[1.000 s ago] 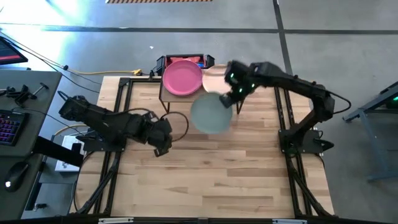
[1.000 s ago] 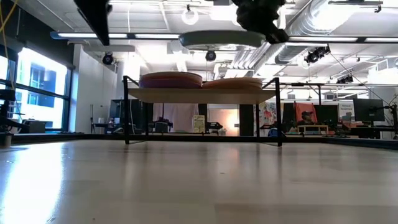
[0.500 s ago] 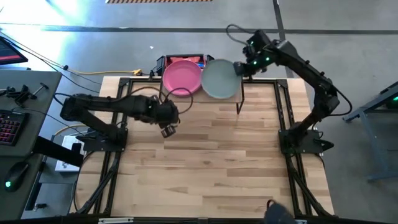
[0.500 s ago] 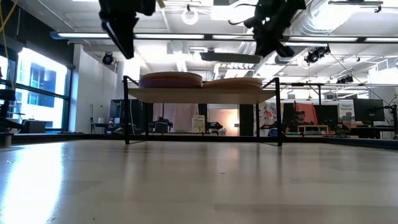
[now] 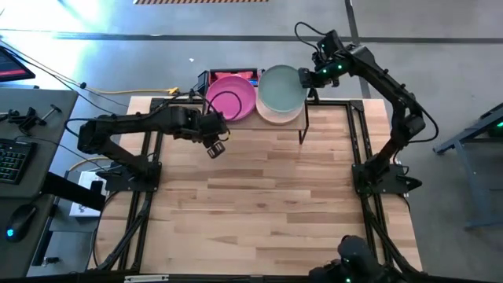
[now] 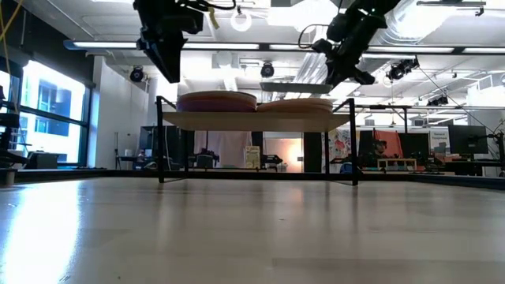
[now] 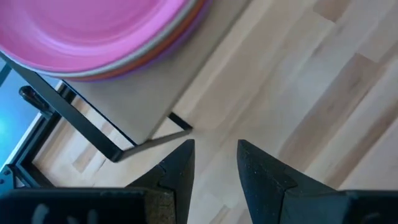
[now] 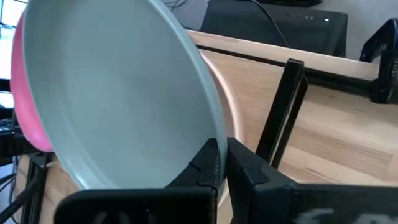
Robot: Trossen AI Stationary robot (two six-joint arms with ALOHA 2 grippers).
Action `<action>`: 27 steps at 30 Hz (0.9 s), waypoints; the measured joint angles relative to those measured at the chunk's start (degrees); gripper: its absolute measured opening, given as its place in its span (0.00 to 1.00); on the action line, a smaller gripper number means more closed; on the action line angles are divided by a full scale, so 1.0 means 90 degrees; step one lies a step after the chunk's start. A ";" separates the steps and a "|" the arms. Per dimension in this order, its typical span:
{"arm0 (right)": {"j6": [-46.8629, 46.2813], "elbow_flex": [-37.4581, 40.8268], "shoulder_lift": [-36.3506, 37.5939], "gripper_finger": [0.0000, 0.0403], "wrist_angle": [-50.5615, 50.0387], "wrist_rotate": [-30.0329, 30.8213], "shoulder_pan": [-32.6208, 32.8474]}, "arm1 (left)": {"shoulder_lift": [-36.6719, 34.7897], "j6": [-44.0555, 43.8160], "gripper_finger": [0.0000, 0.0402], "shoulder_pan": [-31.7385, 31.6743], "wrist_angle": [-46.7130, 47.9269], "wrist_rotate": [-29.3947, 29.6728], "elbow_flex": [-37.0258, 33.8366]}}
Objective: Place and stack plates onto a shelf
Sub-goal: Stack the blue plate on top of the light orange plate on the shelf
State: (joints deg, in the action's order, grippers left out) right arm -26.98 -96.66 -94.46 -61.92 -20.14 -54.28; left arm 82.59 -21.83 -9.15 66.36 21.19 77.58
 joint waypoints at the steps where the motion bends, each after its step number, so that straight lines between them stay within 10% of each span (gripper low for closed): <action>1: -0.0001 0.0000 -0.0042 0.00 -0.0003 0.0000 0.0030 | 0.0001 0.0001 0.28 -0.0047 -0.0026 -0.0003 0.0000; 27: -0.0188 0.0000 -0.0480 0.00 -0.0459 0.0241 0.0367 | 0.0002 0.0278 0.28 -0.0209 -0.0023 -0.0288 0.0000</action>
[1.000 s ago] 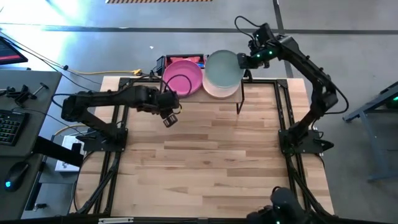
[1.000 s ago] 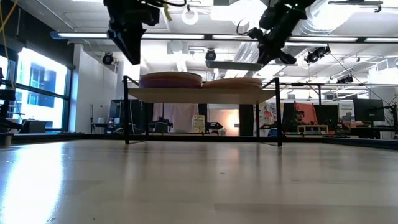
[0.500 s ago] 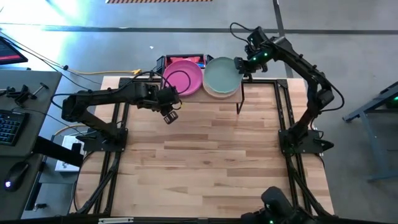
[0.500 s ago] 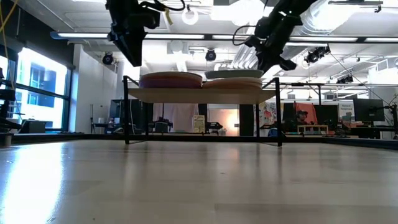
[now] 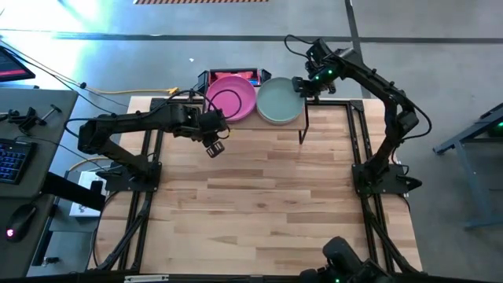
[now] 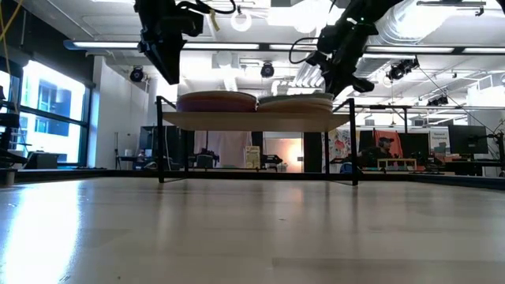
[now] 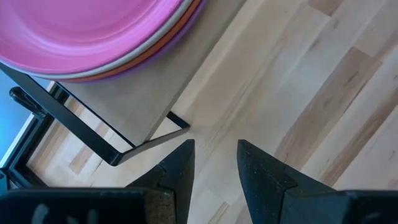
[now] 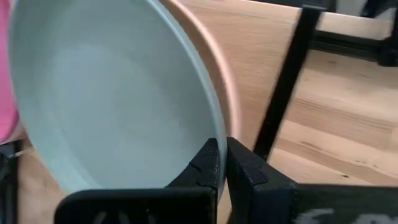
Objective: Place and stack plates onto a shelf
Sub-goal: Stack the blue plate on top of the light orange plate on the shelf
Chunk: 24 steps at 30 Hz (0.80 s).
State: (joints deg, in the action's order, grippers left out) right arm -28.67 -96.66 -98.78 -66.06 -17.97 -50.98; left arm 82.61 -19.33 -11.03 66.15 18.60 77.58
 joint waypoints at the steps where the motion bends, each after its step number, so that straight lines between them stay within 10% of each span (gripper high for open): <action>1: -0.0009 0.0000 0.0000 0.00 -0.0037 0.0097 0.0000 | -0.0001 0.0002 0.28 0.0000 0.0000 -0.0001 0.0000; 24: -0.0111 0.0000 0.0000 0.00 -0.0018 0.0168 0.0005 | -0.0001 0.0112 0.28 0.0000 0.0000 -0.0005 0.0000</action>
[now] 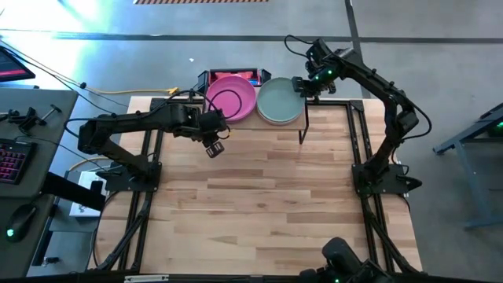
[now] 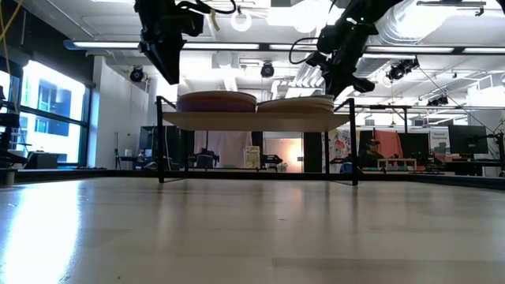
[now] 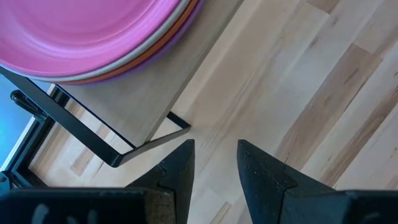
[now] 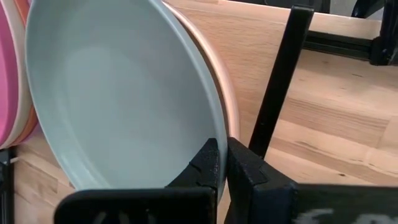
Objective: Place and stack plates onto a shelf
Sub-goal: Stack the blue plate on top of the light orange plate on the shelf
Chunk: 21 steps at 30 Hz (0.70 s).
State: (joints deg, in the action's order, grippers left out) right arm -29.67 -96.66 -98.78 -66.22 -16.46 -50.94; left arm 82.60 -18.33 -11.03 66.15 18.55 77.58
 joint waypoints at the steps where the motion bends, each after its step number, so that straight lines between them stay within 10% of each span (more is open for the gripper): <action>1: 0.0005 0.0000 0.0000 0.00 0.0002 0.0002 0.0000 | 0.0001 0.0000 0.28 0.0000 0.0000 0.0002 0.0000; 21: 0.0026 0.0000 0.0000 0.00 0.0148 -0.0031 -0.0002 | 0.0000 -0.0005 0.28 0.0000 -0.0002 0.0003 0.0000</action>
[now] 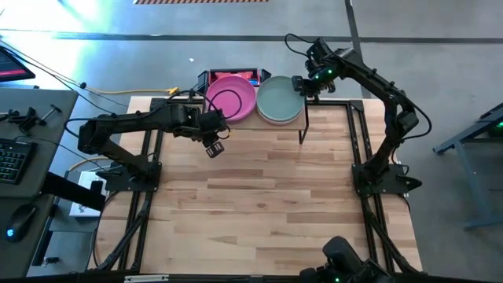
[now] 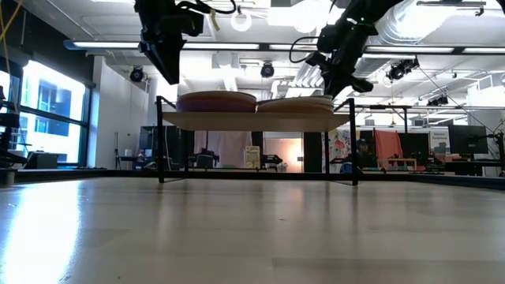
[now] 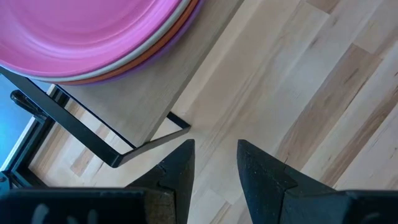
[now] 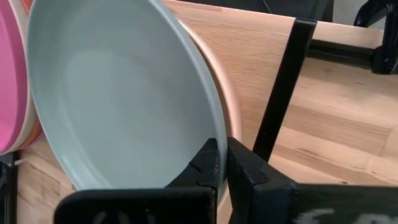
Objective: Place and stack plates onto a shelf
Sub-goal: Stack the blue plate on top of the light orange plate on the shelf
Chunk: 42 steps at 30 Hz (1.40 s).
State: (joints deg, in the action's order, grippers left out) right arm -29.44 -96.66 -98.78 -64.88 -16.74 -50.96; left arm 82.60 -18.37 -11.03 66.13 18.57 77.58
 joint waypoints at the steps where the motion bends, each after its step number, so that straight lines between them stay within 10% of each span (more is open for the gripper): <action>1: 0.0045 0.0000 0.0000 0.00 0.0000 -0.0003 -0.0002 | 0.0001 0.0000 0.28 0.0000 -0.0002 -0.0001 0.0000; 19: -0.0052 0.0000 0.0002 0.24 0.0053 -0.0053 0.0000 | 0.0000 -0.0010 0.28 0.0000 -0.0060 0.0002 0.0000; 42: 0.0062 0.0000 0.0187 0.24 -0.0506 -0.0473 -0.0083 | -0.0001 -0.0112 0.28 0.0000 -0.0186 0.0002 0.0000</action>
State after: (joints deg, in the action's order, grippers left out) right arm -28.88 -96.66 -97.10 -69.44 -20.99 -51.70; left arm 82.59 -19.38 -11.03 64.45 18.59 77.58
